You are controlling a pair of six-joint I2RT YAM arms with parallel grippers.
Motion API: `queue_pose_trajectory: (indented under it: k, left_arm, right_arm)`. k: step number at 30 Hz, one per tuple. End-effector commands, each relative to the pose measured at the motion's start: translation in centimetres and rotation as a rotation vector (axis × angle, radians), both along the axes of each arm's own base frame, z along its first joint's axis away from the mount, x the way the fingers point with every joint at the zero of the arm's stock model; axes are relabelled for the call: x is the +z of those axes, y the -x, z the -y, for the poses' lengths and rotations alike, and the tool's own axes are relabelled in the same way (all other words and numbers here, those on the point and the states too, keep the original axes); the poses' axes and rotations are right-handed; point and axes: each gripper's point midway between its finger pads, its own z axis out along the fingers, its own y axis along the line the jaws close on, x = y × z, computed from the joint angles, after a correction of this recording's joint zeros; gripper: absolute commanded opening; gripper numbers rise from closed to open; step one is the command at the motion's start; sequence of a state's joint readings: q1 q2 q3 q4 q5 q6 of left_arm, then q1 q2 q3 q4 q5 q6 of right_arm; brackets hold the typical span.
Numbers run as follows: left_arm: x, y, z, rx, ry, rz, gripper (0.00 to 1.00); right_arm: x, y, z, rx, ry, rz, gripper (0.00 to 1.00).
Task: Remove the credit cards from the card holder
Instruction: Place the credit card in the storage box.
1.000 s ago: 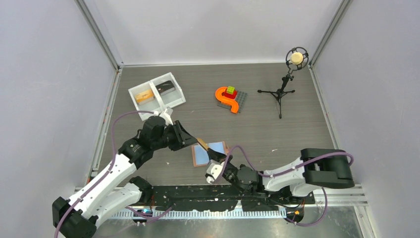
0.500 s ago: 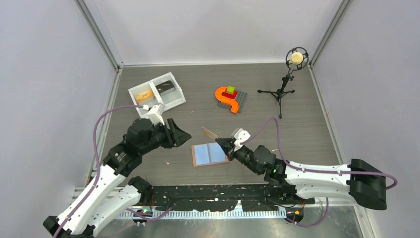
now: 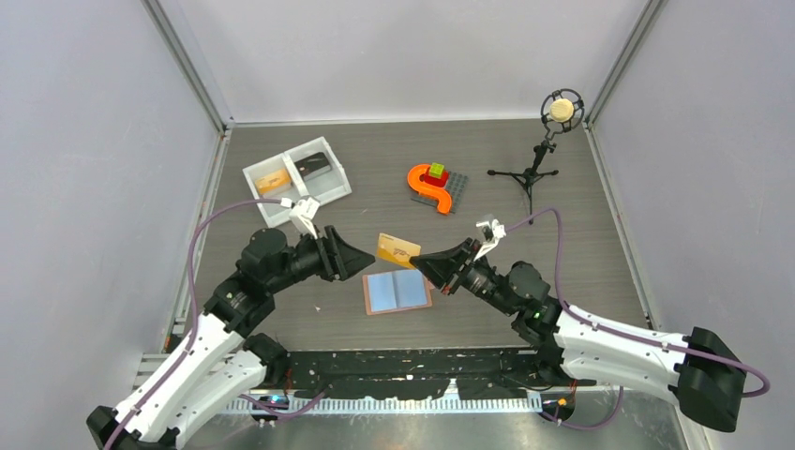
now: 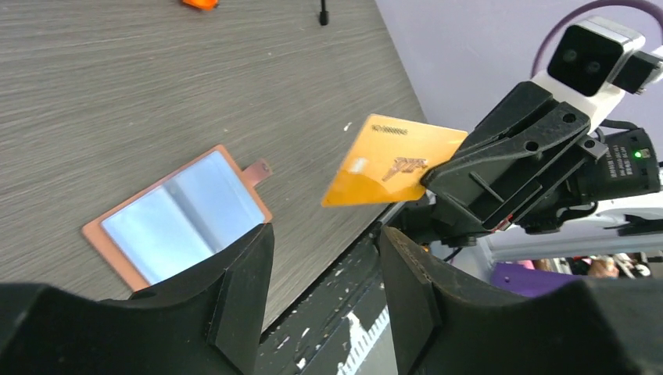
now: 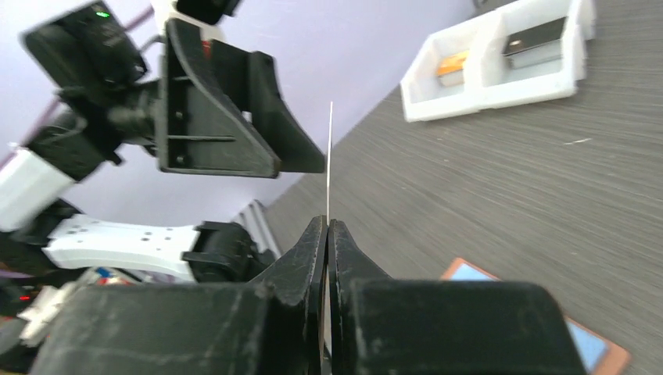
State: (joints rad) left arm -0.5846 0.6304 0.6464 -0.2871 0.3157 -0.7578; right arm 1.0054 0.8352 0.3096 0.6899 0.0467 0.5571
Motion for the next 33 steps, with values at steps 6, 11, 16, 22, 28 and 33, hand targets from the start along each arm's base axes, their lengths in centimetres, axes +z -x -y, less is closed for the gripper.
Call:
queue_pose_trajectory:
  k: [6, 11, 16, 22, 28, 33]
  left_arm:
    - [3.7, 0.6, 2.9, -0.148, 0.172, 0.038, 0.49]
    - [4.2, 0.8, 3.2, -0.164, 0.213, 0.038, 0.29]
    - [4.2, 1.0, 3.4, -0.172, 0.24, 0.028, 0.0]
    - [3.2, 0.8, 3.2, -0.152, 0.215, -0.005, 0.0]
    - [2.5, -1.5, 1.0, -0.04, 0.149, -0.025, 0.0]
    - [3.0, -4.9, -2.2, 0.066, 0.116, -0.017, 0.0]
  right_arm:
    - [3.2, 3.4, -0.6, 0.262, -0.184, -0.058, 0.05]
    - [2.6, 3.4, -0.8, 0.29, -0.181, -0.085, 0.05]
    - [1.5, 3.0, -0.7, 0.282, -0.179, -0.113, 0.05]
    - [1.1, 2.5, -0.2, 0.258, -0.193, -0.128, 0.16]
    - [0.5, 1.8, 0.8, 0.187, -0.153, -0.104, 0.59]
    - [0.2, 1.6, 1.7, 0.137, -0.108, -0.076, 0.79]
